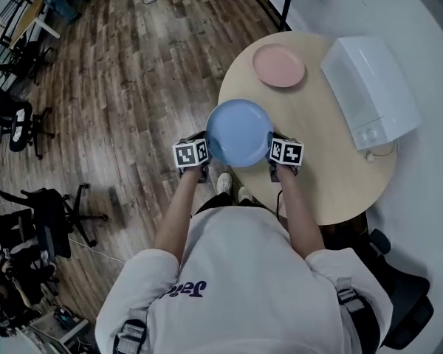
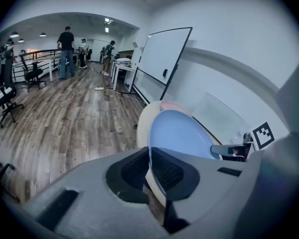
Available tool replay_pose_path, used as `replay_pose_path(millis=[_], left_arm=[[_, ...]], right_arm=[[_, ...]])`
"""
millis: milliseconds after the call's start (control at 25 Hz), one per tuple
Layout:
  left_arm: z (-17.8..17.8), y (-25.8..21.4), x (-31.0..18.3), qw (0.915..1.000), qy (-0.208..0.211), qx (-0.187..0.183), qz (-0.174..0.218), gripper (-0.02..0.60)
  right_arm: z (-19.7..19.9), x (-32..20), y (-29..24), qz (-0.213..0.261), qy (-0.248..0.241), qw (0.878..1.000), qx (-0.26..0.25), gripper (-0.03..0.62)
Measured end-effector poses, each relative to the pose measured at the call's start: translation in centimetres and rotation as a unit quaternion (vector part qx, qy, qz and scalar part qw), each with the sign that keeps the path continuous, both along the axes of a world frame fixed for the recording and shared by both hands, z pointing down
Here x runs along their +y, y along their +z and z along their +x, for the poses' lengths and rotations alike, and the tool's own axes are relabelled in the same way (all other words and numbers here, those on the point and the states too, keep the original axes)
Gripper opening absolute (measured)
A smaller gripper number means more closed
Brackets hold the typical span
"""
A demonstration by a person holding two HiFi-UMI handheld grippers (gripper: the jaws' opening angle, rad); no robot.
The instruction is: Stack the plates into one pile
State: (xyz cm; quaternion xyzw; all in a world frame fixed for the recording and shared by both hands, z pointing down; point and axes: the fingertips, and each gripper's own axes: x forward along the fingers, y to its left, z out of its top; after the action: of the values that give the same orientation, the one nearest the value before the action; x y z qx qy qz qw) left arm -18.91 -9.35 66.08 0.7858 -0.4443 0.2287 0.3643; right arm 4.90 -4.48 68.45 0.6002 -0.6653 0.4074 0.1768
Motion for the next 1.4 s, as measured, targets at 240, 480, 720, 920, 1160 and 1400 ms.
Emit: replay_pose_path(millis=[240,480,720,920,1160,1400], left_arm=[[-6.7,-0.5,0.1,0.9970,-0.076,0.016,0.006,0.026],[-13.6,-1.7,-3.6,0.9935,-0.107,0.027,0.027,0.026],[-20.3,-2.6,-8.7,0.9928,-0.103,0.041,0.046,0.026],[-24.9,-3.6,-13.2,0.9917,-0.095,0.068,0.054,0.026],[-26.5,-3.4,-18.3,0.9932,-0.069,0.079,0.052,0.026],[-23.8,-2.3,-23.9,0.9934,-0.037,0.099,0.045,0.026]], right_arm=[[-6.3,-3.1,0.0,-0.002,-0.070,0.998,-0.004,0.037],[-13.0,-9.4,-1.8,0.021,-0.107,0.994,0.009,0.035],[-19.8,-14.8,-2.7,0.034,-0.108,0.993,0.012,0.034],[-24.3,-18.7,-3.9,0.044,-0.089,0.995,0.018,0.034],[-25.8,-21.3,-4.7,0.046,-0.061,0.997,0.014,0.034],[-23.2,-25.6,-3.8,0.046,-0.026,0.998,0.020,0.034]])
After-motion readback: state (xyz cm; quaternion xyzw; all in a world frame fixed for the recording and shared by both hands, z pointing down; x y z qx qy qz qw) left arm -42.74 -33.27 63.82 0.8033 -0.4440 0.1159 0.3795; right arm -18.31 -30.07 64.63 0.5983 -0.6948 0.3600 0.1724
